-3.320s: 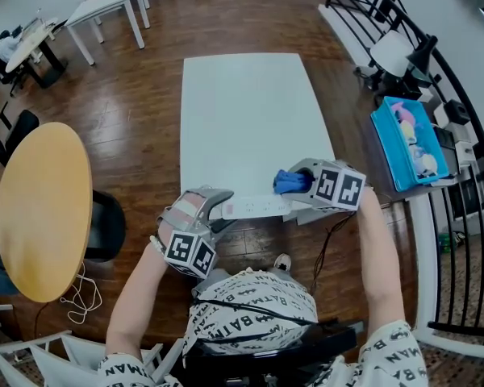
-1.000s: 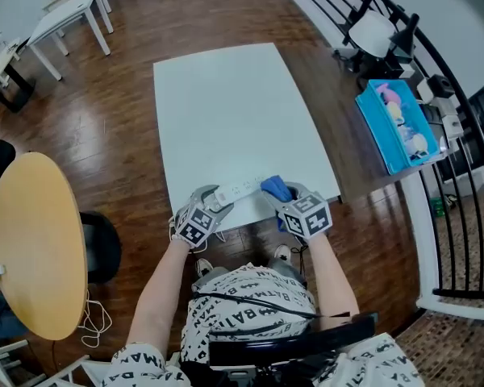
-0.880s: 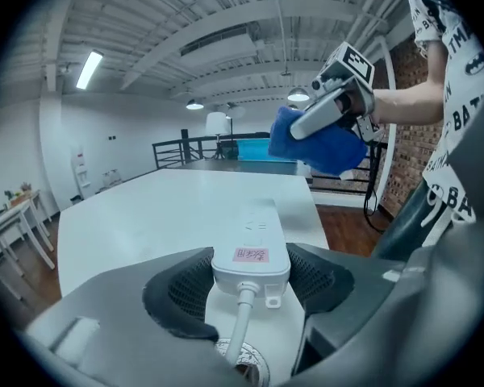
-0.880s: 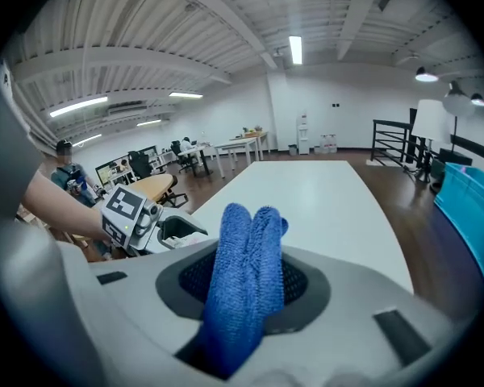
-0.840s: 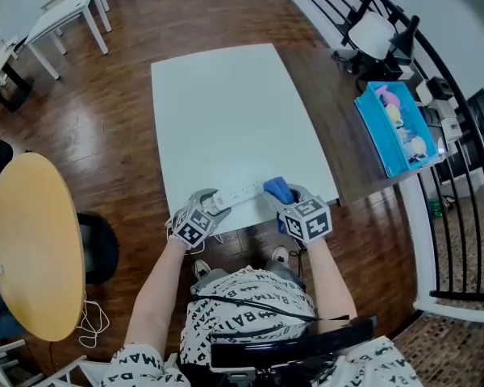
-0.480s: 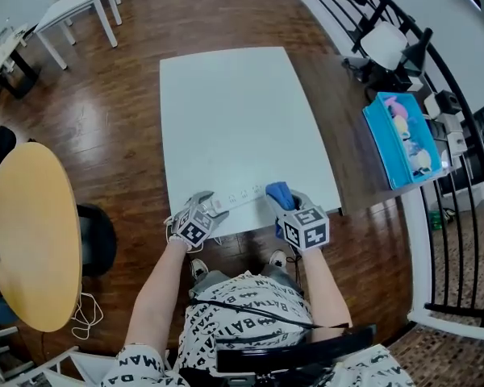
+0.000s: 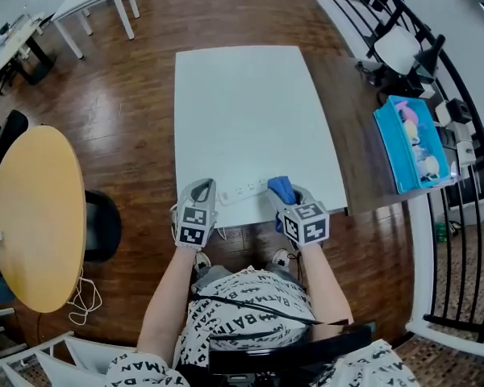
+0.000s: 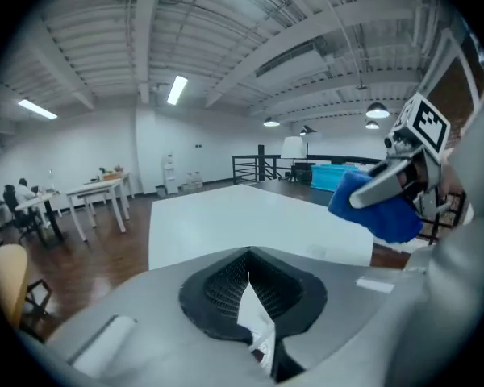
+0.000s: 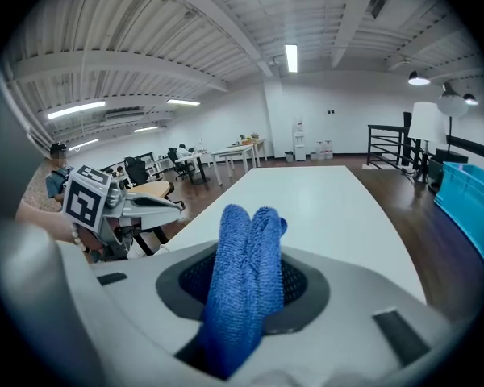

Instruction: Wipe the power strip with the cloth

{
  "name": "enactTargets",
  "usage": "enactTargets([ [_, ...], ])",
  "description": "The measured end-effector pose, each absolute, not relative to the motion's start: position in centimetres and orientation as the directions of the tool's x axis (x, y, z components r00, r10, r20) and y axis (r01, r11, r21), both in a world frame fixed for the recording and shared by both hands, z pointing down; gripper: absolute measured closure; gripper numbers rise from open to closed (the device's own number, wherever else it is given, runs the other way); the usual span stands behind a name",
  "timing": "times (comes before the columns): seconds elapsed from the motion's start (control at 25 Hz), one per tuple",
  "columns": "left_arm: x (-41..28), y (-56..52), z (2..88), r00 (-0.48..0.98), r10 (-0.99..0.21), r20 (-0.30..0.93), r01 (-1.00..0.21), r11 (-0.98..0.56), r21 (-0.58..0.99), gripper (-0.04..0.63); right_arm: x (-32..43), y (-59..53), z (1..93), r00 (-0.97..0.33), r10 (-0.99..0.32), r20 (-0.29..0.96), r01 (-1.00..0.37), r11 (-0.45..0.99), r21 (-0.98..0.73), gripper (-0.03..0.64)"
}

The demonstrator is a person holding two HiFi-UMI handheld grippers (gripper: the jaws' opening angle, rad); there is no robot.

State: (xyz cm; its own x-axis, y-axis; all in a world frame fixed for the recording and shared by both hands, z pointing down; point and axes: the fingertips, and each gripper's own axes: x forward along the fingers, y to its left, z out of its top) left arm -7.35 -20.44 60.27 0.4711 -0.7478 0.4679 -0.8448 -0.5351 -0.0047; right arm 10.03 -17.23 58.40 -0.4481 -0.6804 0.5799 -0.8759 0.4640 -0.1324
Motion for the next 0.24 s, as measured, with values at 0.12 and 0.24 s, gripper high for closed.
enactTargets([
  [0.12, -6.8, -19.8, 58.4, 0.490, -0.765, 0.418, -0.864, -0.491, 0.113, 0.588, 9.4, -17.0, 58.0, -0.460, -0.683, 0.567, -0.869, 0.476, -0.132, 0.486],
  [0.24, -5.8, -18.9, 57.0, 0.500, -0.772, 0.393, -0.866, -0.448, 0.222, 0.588, 9.4, -16.3, 57.6, -0.464, -0.685, 0.561, -0.866, 0.483, -0.126, 0.486],
])
